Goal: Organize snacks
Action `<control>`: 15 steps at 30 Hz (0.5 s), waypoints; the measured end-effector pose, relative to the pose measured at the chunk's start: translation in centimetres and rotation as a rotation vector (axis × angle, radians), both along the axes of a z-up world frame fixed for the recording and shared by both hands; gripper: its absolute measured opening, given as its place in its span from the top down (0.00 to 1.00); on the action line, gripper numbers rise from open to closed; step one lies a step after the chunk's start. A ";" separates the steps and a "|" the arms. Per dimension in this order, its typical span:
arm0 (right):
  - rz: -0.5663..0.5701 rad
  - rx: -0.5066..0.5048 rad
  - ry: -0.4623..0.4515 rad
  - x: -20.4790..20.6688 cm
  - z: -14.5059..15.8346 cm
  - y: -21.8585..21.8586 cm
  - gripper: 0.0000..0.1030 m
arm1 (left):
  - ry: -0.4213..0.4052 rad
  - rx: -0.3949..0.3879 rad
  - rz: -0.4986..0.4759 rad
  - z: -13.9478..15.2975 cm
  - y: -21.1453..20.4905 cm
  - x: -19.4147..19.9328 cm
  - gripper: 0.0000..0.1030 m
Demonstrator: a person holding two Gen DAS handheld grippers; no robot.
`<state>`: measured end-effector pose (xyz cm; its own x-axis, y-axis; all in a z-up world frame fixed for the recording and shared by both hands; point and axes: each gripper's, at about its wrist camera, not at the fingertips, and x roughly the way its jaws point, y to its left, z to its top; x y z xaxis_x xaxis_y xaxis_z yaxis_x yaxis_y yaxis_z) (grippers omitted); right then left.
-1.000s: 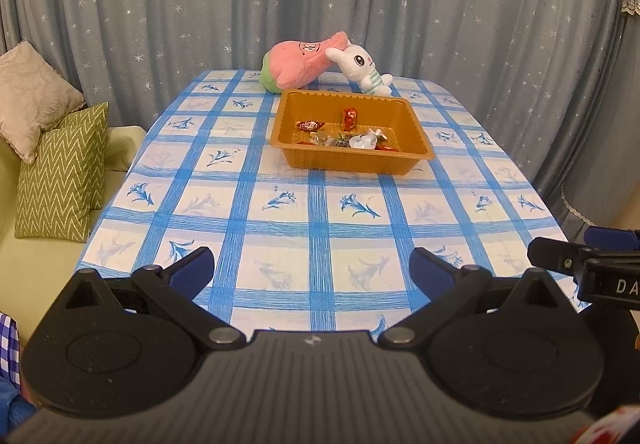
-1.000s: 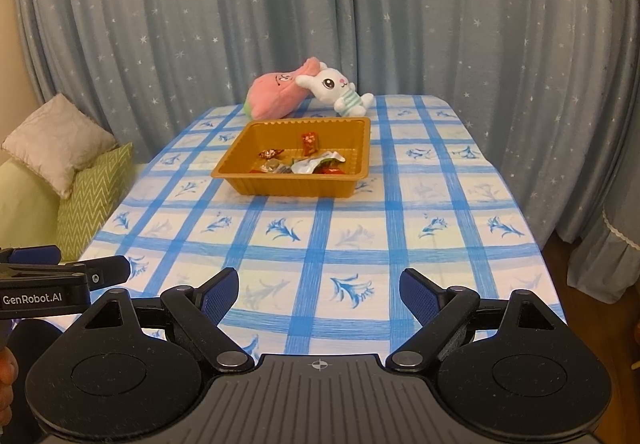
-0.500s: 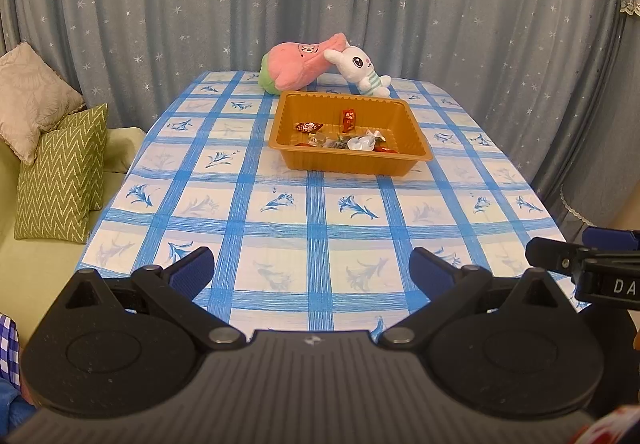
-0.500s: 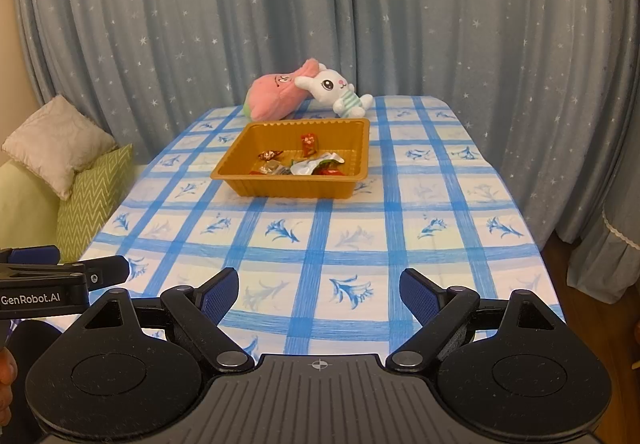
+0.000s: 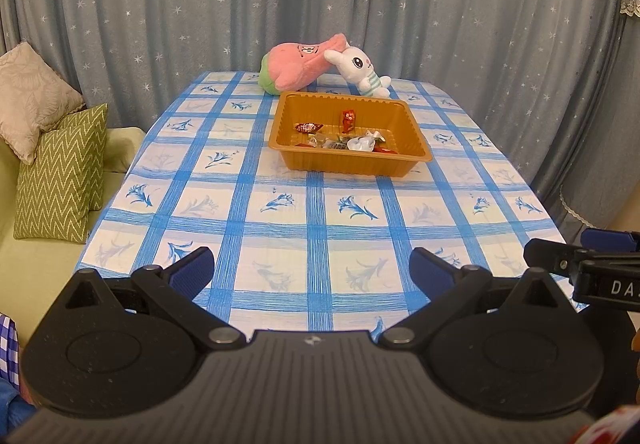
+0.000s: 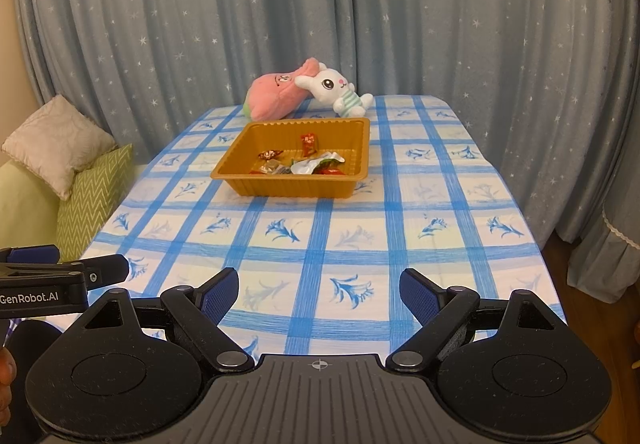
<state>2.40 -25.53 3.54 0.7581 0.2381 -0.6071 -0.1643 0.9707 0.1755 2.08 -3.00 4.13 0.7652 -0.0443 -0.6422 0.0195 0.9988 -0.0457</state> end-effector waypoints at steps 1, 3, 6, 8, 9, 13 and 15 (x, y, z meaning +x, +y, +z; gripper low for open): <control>0.000 0.000 0.000 0.0 0.0 0.0 0.15 | 0.000 -0.001 0.000 0.0 0.0 0.0 0.00; 0.000 0.001 0.001 0.0 0.0 0.0 0.15 | 0.000 0.000 -0.001 0.0 0.0 0.0 0.00; -0.001 0.000 0.000 0.0 0.0 0.0 0.15 | -0.001 -0.001 -0.001 0.0 0.0 0.0 0.00; -0.002 0.001 0.000 0.0 0.0 0.0 0.15 | -0.001 -0.001 -0.001 0.1 -0.1 0.0 0.00; -0.002 0.000 0.001 0.0 0.0 0.0 0.15 | 0.000 -0.001 -0.001 0.1 -0.1 0.0 0.00; -0.001 0.001 0.001 0.0 0.0 -0.1 0.15 | -0.001 -0.001 -0.001 0.1 0.0 0.0 0.00; -0.001 0.000 0.000 0.0 0.0 -0.1 0.15 | -0.001 -0.001 -0.001 0.1 0.0 0.0 0.00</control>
